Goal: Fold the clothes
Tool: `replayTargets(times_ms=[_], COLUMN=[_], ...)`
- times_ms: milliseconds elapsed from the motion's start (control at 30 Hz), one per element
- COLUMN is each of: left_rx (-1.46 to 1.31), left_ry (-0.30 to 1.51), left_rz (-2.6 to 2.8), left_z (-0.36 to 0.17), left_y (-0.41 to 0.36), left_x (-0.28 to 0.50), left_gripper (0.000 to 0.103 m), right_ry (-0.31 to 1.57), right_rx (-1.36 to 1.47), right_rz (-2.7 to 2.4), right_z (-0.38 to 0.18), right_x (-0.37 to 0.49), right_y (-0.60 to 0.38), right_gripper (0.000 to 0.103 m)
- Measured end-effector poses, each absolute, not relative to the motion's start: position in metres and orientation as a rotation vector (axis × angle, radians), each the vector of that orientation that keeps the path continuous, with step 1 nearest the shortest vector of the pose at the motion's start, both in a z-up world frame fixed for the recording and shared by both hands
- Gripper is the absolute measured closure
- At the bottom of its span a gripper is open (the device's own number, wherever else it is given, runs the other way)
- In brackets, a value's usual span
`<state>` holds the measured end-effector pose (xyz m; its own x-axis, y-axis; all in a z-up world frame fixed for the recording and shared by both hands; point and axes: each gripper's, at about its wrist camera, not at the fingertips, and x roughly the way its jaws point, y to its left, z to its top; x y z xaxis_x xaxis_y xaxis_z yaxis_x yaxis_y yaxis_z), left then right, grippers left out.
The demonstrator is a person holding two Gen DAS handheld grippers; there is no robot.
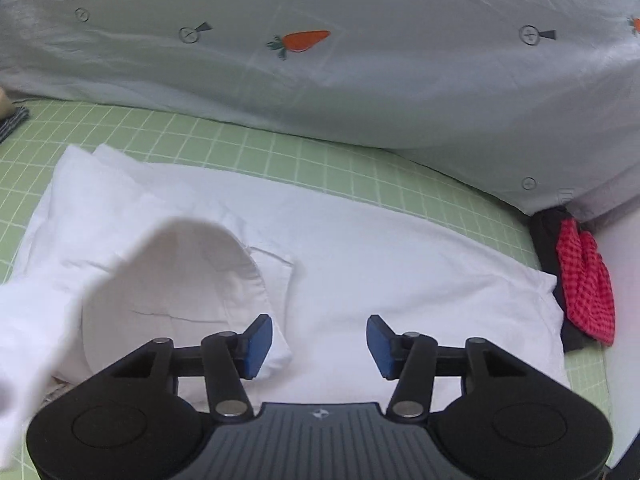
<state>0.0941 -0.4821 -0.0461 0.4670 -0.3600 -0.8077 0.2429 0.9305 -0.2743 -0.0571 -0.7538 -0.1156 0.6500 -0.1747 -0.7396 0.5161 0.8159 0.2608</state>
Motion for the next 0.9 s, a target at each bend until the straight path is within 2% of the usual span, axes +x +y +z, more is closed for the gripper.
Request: replayTargets(times_ms=[33, 67, 233, 367, 667, 900], left_rx=[-0.112, -0.111, -0.118, -0.132, -0.164, -0.085], left_ry=[0.999, 0.975, 0.895, 0.876, 1.07, 1.156], left_rz=[-0.374, -0.368, -0.282, -0.15, 0.078, 0.041], left_z=[-0.039, -0.032, -0.009, -0.005, -0.065, -0.097], left_y=[-0.48, -0.473, -0.429, -0.386, -0.318, -0.341], left_x=[0.09, 0.087, 0.085, 0.093, 0.106, 0.118], left_gripper=[0.037, 0.035, 0.028, 0.027, 0.027, 0.024], right_ry=[0.768, 0.764, 0.761, 0.785, 0.824, 0.87], right_rx=[0.485, 0.488, 0.513, 0.512, 0.454, 0.415], right_rz=[-0.404, -0.398, -0.381, -0.369, -0.396, -0.415], right_z=[-0.117, -0.118, -0.122, -0.124, -0.119, -0.121], right_x=[-0.055, -0.052, -0.049, -0.048, -0.042, -0.039], right_y=[-0.754, -0.754, -0.736, -0.716, -0.701, -0.699], right_gripper=[0.0, 0.0, 0.0, 0.0, 0.0, 0.0])
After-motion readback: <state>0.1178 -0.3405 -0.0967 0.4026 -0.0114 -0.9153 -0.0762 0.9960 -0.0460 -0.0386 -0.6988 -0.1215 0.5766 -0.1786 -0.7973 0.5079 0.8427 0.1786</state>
